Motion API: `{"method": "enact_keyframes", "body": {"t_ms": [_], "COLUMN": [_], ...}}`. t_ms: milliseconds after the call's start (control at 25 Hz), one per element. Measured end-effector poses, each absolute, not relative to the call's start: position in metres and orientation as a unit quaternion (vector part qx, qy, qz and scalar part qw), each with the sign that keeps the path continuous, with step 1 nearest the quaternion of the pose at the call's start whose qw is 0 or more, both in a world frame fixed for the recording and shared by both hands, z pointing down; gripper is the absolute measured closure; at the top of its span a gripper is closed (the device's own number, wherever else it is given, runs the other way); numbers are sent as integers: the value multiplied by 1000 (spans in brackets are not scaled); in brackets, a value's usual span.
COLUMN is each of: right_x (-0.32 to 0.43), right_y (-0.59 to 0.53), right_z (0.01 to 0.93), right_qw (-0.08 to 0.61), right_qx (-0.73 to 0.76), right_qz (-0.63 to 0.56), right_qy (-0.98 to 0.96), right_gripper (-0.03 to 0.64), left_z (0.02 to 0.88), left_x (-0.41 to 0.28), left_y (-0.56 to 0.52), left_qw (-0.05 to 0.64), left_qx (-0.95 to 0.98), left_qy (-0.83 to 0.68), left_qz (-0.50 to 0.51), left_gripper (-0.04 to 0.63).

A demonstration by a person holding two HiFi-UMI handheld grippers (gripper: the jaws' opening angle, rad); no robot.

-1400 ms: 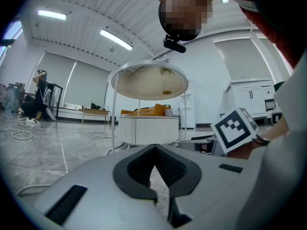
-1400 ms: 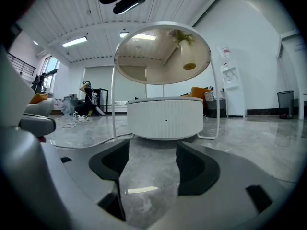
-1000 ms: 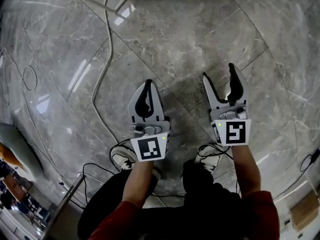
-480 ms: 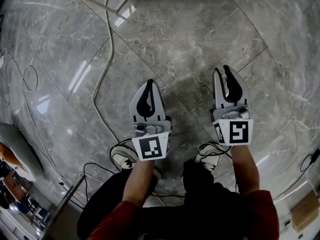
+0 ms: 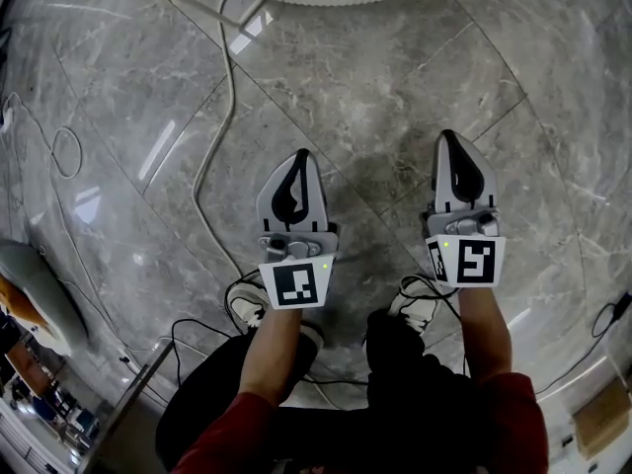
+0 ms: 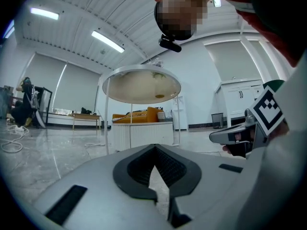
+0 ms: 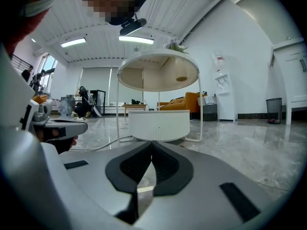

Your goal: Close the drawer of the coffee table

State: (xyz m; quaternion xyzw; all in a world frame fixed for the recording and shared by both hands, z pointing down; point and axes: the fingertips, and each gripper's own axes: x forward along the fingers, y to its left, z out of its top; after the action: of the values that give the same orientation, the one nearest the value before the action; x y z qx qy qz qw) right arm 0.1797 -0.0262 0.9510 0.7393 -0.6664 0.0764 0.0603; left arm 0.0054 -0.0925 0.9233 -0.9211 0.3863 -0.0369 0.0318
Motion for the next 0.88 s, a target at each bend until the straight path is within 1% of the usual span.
{"method": "enact_keyframes", "body": {"t_ms": [200,440,560,680,880], "right_x": [189,177,176,183,180], "right_y": [-34,-35,-34,-36,-36], "right_z": [869,727,643,547,378], "right_qw": [50,66,61,51,36], "right_qx": [757,757,764,772,770], "right_qz": [69,76,85,88,106], "right_qy": [-648,-646,-637,-628,-628], "right_gripper": [595,595,595,595,595], "left_z": [850,729,643,547,355], "left_x": [9,-2,-21,-36,-61], "left_y": [-117,-126,-127,-126,-127], "left_qw": [74,44,19,17,0], "left_qx": [-935,-947,-938,-931,-914], "left_qy": [346,312,340,356,401], "left_qz": [-32,-69,-71,-79,-59], "left_gripper": [583,583,583,583,583]}}
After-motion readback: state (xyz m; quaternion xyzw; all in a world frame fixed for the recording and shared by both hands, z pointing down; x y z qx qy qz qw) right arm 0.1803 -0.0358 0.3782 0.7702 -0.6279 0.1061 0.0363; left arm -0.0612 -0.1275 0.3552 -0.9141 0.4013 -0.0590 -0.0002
